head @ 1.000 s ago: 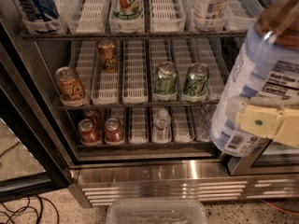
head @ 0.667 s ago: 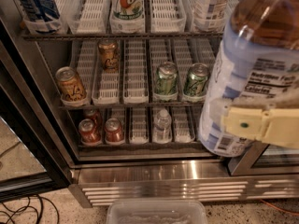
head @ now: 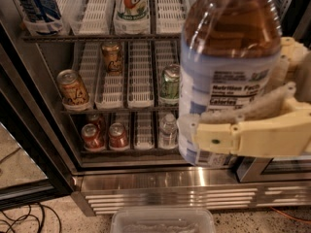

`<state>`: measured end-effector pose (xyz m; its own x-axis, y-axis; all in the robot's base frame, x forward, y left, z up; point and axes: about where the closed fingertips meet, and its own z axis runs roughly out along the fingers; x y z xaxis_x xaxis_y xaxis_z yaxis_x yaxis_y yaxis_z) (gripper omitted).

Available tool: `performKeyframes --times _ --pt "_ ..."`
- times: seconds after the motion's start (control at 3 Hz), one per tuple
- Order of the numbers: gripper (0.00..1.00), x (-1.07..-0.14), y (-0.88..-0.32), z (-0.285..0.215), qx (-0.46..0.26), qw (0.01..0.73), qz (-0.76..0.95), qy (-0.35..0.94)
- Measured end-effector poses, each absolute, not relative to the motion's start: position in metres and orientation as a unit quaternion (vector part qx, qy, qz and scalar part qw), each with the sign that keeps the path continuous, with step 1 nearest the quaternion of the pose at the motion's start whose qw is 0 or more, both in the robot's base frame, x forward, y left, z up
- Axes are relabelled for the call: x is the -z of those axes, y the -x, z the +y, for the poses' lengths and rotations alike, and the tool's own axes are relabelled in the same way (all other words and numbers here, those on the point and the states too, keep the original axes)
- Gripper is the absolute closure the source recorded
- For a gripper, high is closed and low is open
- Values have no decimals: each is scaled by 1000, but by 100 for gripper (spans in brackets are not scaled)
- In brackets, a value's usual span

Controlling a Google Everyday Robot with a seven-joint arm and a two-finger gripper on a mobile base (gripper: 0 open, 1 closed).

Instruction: Pick blue plastic bottle from top shelf of fridge

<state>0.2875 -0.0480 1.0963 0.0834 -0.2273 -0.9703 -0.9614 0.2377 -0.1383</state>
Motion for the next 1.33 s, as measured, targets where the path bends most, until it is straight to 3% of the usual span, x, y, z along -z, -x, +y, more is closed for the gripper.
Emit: performKeyframes --times 1.33 --pt "100 -1051 -331 -2 -420 517 542 513"
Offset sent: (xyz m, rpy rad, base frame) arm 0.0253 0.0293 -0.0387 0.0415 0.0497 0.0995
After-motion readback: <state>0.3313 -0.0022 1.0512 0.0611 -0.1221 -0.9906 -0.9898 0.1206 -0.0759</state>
